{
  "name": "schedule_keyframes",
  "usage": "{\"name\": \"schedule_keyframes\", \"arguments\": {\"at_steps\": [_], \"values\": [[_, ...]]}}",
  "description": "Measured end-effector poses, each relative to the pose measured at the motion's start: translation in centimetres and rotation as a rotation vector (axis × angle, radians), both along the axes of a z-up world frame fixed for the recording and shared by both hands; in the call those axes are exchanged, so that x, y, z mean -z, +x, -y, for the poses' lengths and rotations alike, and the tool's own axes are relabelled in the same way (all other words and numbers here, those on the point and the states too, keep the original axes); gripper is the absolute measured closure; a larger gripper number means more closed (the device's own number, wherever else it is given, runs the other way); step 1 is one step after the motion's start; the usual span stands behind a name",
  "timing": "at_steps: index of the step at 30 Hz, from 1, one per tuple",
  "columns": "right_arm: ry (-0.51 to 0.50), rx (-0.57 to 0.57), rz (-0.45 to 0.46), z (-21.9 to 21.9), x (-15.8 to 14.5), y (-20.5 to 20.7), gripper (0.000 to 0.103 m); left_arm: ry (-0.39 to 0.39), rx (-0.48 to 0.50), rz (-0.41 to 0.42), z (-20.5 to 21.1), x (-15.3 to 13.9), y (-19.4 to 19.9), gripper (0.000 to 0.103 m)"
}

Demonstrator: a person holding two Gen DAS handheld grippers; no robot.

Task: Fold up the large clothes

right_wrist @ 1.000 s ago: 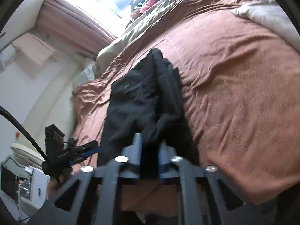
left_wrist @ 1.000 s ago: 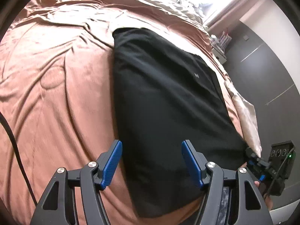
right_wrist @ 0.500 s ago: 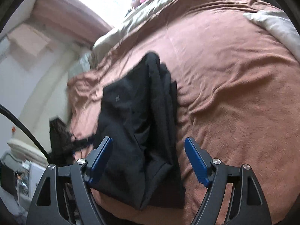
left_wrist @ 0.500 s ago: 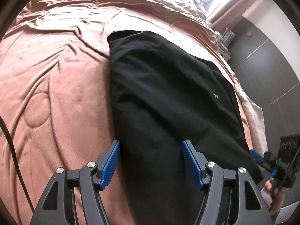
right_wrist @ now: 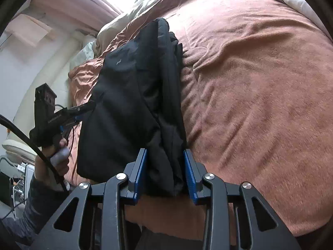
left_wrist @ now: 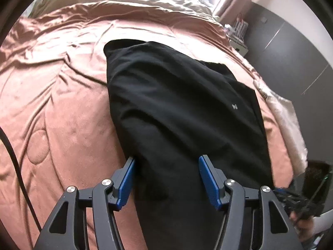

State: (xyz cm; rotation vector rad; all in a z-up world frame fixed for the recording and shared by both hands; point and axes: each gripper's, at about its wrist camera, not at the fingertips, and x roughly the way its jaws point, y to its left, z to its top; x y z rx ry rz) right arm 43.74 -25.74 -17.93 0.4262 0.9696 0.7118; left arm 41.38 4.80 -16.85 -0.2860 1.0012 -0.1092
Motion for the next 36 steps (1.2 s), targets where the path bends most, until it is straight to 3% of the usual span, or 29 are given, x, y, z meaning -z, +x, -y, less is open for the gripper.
{"name": "schedule_keyframes", "arguments": {"at_steps": [5,7,9,16,24,28,36], "values": [[0.037,0.024,0.01,0.8,-2.2,2.5,0.066,-0.066,-0.029,-0.02,-1.7,0.4,0.5,0.041],[0.038,0.054,0.025,1.1,-2.9,4.3,0.039,-0.09,-0.047,-0.02,-2.4,0.3,0.5,0.041],[0.073,0.081,0.032,1.4,-3.4,6.0,0.032,-0.135,-0.074,-0.013,-3.5,0.1,0.4,0.041],[0.135,0.032,-0.044,-0.7,-2.9,13.3,0.031,-0.193,-0.113,-0.009,-5.6,0.2,1.3,0.041],[0.083,-0.07,-0.073,-5.4,-2.2,18.2,0.031,-0.282,-0.142,0.0,-7.0,0.8,2.7,0.041],[0.059,-0.092,-0.098,-6.4,-2.1,19.2,0.031,-0.261,-0.138,0.002,-7.2,1.1,3.6,0.042],[0.134,-0.134,-0.188,-6.0,-0.6,21.1,0.031,-0.23,-0.102,0.008,-6.4,1.1,4.4,0.05]]}}
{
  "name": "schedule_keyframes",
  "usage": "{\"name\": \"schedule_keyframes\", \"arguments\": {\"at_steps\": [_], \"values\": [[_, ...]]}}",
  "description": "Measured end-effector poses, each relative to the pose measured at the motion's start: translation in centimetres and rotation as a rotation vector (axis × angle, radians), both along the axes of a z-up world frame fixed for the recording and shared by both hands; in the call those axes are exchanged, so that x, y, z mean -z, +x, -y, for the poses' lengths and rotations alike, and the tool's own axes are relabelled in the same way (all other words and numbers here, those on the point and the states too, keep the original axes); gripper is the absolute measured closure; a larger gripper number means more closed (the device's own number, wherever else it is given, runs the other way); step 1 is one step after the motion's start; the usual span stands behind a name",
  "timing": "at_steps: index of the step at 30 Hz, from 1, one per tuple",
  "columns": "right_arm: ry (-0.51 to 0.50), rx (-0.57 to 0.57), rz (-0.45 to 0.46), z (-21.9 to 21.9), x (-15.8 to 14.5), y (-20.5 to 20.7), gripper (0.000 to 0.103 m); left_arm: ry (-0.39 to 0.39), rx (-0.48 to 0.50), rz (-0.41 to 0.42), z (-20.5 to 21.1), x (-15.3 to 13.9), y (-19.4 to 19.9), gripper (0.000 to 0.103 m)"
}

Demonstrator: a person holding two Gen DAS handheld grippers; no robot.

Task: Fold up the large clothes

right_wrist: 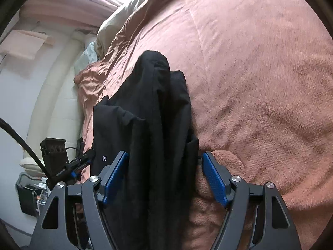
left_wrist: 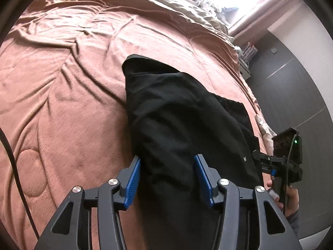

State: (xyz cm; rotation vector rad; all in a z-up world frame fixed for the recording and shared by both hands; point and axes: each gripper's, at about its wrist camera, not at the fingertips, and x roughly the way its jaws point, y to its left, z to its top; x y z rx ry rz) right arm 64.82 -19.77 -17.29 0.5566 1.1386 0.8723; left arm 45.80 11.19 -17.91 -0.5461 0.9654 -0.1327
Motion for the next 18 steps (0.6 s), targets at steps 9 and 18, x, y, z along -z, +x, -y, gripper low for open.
{"name": "schedule_keyframes", "arguments": {"at_steps": [9,18], "values": [[0.102,-0.039,-0.053,-0.9,1.5,2.3,0.031,0.026,0.043,-0.005,0.9,-0.3,1.2,0.05],[0.031,-0.037,0.031,0.3,0.2,0.6,0.058,-0.03,0.015,-0.011,-0.6,0.5,0.7,0.05]]}}
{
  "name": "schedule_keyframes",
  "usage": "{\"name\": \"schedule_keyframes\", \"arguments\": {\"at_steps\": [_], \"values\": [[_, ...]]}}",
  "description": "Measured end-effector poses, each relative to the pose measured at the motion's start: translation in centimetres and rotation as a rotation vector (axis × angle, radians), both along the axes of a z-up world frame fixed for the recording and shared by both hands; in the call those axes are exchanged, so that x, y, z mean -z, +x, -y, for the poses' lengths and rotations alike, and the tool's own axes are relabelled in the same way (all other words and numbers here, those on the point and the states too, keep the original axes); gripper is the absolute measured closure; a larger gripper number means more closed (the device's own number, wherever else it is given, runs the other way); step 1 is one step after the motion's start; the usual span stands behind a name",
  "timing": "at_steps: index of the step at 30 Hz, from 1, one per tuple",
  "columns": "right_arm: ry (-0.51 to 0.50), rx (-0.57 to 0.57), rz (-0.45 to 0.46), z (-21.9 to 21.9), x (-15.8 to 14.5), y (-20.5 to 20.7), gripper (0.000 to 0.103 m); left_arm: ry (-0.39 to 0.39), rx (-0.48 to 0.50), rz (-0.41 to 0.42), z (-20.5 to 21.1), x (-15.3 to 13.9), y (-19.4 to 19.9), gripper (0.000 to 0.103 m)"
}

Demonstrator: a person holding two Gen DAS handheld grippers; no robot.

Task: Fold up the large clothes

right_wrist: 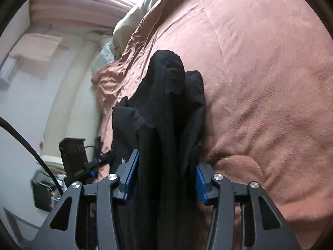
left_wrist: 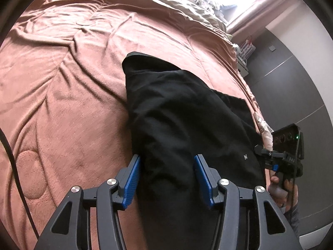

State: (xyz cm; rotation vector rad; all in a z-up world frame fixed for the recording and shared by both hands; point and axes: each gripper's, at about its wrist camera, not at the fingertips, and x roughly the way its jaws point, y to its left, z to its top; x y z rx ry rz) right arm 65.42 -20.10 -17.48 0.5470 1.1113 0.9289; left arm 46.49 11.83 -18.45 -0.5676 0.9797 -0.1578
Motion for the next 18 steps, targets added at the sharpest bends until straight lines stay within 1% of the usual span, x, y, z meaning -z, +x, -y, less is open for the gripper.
{"name": "schedule_keyframes", "arguments": {"at_steps": [1,2,4,6,10,11,12,14,15,17,18], "values": [[-0.019,0.0,-0.011,-0.1,0.3,0.1,0.057,-0.007,0.001,-0.002,-0.1,0.1,0.1,0.05],[-0.017,-0.002,-0.026,-0.2,0.5,0.1,0.055,-0.006,0.001,-0.002,-0.1,0.1,0.1,0.05],[-0.014,0.006,-0.052,-0.2,1.0,0.4,0.037,0.003,0.004,0.0,0.0,0.1,0.1,0.049],[-0.012,0.003,-0.064,-0.2,1.3,0.6,0.036,0.007,0.007,0.004,0.1,0.0,0.1,0.049],[-0.015,-0.003,-0.066,-1.1,1.1,1.1,0.029,-0.007,0.004,0.004,-0.1,0.4,0.1,0.048],[-0.016,-0.004,-0.067,-1.4,1.1,1.2,0.028,-0.009,0.006,0.003,-0.2,0.5,0.1,0.046],[-0.015,-0.006,-0.069,-1.9,1.1,1.5,0.028,-0.01,0.009,0.004,-0.1,0.6,0.2,0.042],[-0.005,-0.005,-0.075,-2.1,0.9,1.8,0.028,-0.002,0.015,-0.001,0.1,0.8,0.6,0.037],[0.003,0.0,-0.08,-1.7,1.0,1.8,0.028,-0.006,0.014,-0.017,0.1,1.2,0.8,0.037],[-0.003,0.007,-0.073,-2.3,0.9,1.8,0.028,-0.044,0.001,-0.049,-0.1,1.9,1.2,0.037],[-0.019,0.006,-0.053,-2.6,0.7,1.6,0.033,-0.054,-0.005,-0.051,-0.2,2.0,1.3,0.036]]}}
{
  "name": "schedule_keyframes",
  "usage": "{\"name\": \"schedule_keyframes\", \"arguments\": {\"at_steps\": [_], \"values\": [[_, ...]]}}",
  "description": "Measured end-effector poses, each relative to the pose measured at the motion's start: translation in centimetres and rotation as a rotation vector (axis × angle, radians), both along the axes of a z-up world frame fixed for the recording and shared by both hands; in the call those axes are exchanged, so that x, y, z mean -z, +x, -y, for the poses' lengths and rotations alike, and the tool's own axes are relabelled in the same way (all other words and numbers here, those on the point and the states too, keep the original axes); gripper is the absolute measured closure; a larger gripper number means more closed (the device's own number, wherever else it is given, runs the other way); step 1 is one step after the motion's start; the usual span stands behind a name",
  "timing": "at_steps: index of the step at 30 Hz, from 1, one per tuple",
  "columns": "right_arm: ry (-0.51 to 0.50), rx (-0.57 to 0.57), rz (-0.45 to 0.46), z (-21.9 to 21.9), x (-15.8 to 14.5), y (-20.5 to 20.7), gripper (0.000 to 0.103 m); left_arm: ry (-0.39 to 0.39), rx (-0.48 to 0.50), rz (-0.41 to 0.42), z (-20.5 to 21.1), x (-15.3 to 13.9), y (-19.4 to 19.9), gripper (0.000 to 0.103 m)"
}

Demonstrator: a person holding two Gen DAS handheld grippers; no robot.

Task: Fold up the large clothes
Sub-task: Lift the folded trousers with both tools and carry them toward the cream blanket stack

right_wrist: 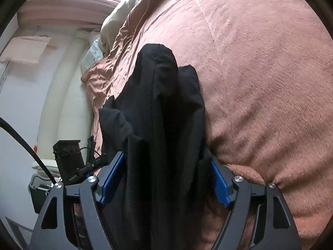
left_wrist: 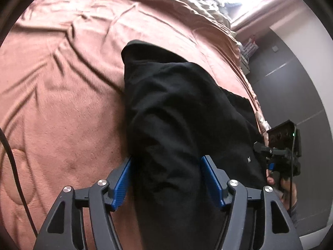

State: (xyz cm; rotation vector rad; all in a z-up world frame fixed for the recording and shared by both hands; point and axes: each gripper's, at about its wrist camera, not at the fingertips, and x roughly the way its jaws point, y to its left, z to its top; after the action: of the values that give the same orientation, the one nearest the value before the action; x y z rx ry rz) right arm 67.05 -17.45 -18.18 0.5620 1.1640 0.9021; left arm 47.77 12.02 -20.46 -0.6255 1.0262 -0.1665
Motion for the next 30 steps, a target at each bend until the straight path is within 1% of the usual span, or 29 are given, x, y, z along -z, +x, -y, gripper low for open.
{"name": "schedule_keyframes", "arguments": {"at_steps": [1,2,3,4,5,6,7,9,12,18,23,24,28,30], "values": [[-0.02,-0.003,0.02,-0.3,-0.2,-0.4,0.047,-0.004,-0.003,0.0,-0.1,0.0,0.0,0.036],[-0.032,-0.004,0.03,-0.5,-0.3,-0.7,0.053,-0.009,-0.007,0.001,-0.2,0.0,0.0,0.037],[-0.02,-0.006,0.034,-0.5,-0.4,-1.0,0.067,-0.011,-0.009,0.004,-0.2,-0.2,-0.1,0.042],[-0.005,-0.005,0.046,-0.5,-0.7,-1.3,0.076,-0.008,-0.007,0.01,-0.2,-0.4,-0.3,0.044],[0.0,-0.003,0.063,-0.4,-1.1,-1.8,0.08,0.001,-0.003,0.017,-0.1,-0.7,-0.5,0.048],[0.007,-0.002,0.085,-0.4,-1.8,-2.3,0.086,0.01,0.001,0.023,0.0,-1.1,-0.6,0.053],[0.008,0.0,0.101,-0.5,-2.1,-2.7,0.088,0.015,0.002,0.025,0.1,-1.4,-0.8,0.055],[0.012,0.008,0.14,-0.6,-3.2,-3.8,0.091,0.027,0.001,0.033,0.3,-2.3,-1.1,0.062],[0.03,0.017,0.186,-0.5,-4.3,-5.6,0.092,0.044,0.002,0.057,0.5,-3.7,-1.8,0.067],[0.06,0.051,0.276,1.0,-7.0,-9.9,0.092,0.063,0.009,0.145,1.8,-8.2,-4.0,0.074],[0.099,0.088,0.364,3.1,-9.7,-14.7,0.093,0.077,0.022,0.235,4.1,-12.6,-6.5,0.075],[0.105,0.099,0.396,3.7,-10.7,-16.0,0.093,0.083,0.027,0.251,4.7,-13.4,-6.9,0.076],[0.113,0.134,0.476,7.0,-12.8,-19.6,0.093,0.088,0.057,0.311,7.8,-16.7,-7.9,0.076],[0.111,0.158,0.515,8.9,-14.3,-21.4,0.093,0.085,0.072,0.331,9.3,-17.7,-8.2,0.076]]}}
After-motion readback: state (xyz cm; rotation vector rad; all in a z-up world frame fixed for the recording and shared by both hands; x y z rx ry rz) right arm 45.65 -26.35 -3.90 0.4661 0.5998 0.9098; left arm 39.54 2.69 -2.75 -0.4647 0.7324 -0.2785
